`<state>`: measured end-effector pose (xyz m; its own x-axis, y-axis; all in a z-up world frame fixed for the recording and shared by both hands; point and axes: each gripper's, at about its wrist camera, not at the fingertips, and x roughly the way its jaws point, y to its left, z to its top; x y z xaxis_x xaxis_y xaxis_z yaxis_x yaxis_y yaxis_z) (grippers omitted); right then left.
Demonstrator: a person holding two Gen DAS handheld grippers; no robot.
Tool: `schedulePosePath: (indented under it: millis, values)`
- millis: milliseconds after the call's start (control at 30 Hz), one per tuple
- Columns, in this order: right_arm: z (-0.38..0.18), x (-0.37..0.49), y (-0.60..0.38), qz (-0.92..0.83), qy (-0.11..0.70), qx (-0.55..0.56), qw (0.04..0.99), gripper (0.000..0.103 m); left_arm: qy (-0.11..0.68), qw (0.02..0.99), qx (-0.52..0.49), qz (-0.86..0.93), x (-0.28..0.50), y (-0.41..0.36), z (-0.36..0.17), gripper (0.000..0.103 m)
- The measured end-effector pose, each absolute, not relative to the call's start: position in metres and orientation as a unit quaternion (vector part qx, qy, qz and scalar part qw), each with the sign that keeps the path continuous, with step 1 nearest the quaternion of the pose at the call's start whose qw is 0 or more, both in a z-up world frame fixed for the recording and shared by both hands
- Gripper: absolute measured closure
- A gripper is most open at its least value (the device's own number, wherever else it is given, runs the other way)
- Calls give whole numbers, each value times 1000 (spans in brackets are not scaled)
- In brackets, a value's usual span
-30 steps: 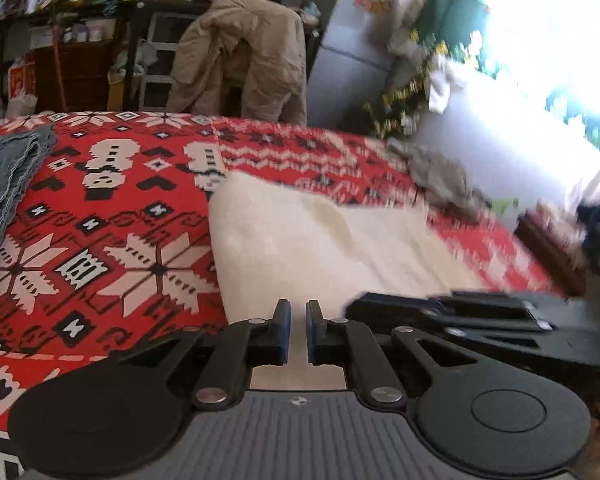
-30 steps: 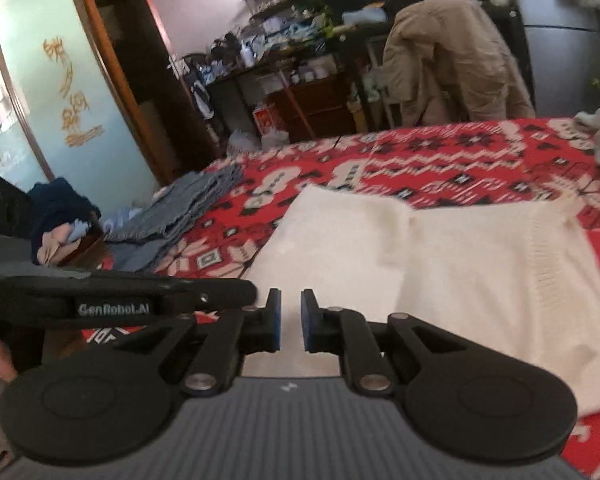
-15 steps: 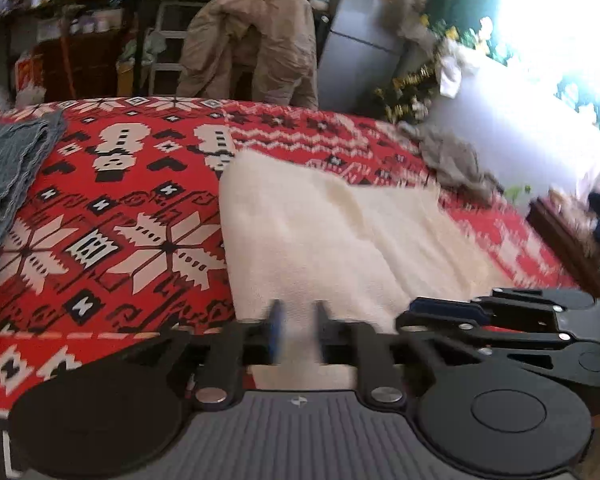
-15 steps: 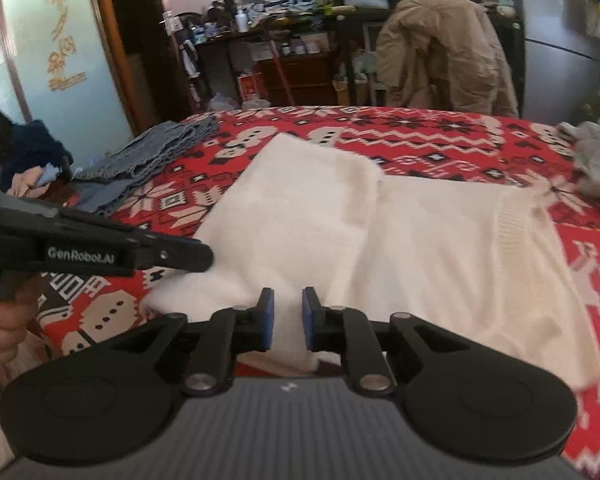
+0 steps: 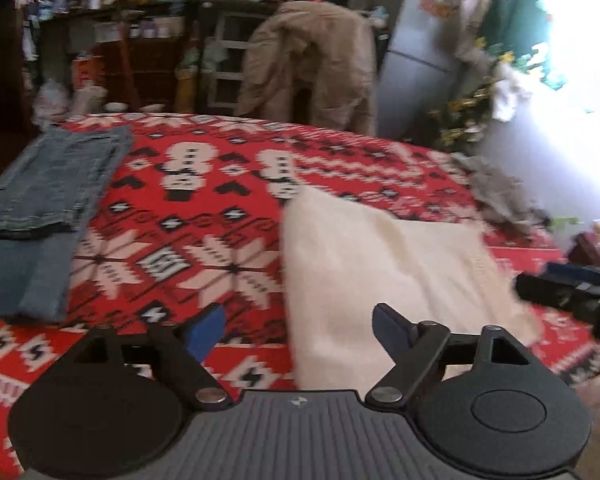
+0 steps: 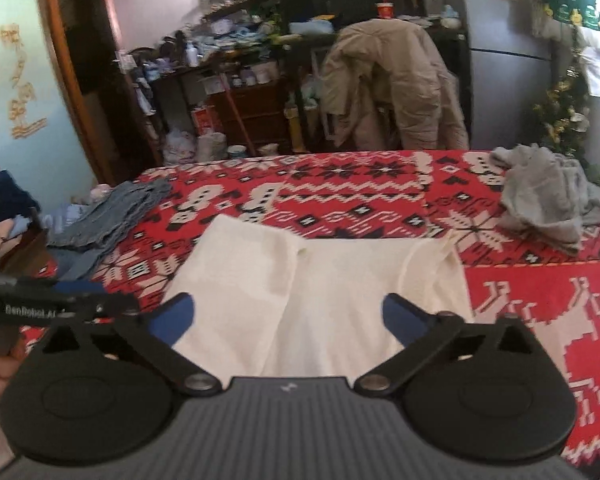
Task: Fold clothes
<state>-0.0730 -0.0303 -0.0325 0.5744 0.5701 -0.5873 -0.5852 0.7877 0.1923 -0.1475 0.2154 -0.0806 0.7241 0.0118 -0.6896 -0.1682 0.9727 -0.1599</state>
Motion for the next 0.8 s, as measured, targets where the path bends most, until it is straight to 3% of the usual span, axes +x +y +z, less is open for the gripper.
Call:
schedulePosePath:
  millis: [100,200,367,533,733,800]
  values:
    - [-23,-68,-24,291,328,-31,898,1,390,915,-83,66,-144,216,-80,16]
    - [-20,-65,-15,257,313,-62,912,1,402,910,-45,89,-138,212,-78,21]
    - [-9,-64,-3,234,296,-89,922,1,426,902,-12,64,-121,210,-65,20]
    - [17,-54,13,259,304,-112,910,1,370,920,-59,115,-112,224,-38,20]
    - [23,-22,50,279,355,-133,882,1,436,877,-190,67,-64,258,-41,19]
    - [24,-10,61,256,361,-121,889,1,453,864,-212,67,-50,264,-44,26]
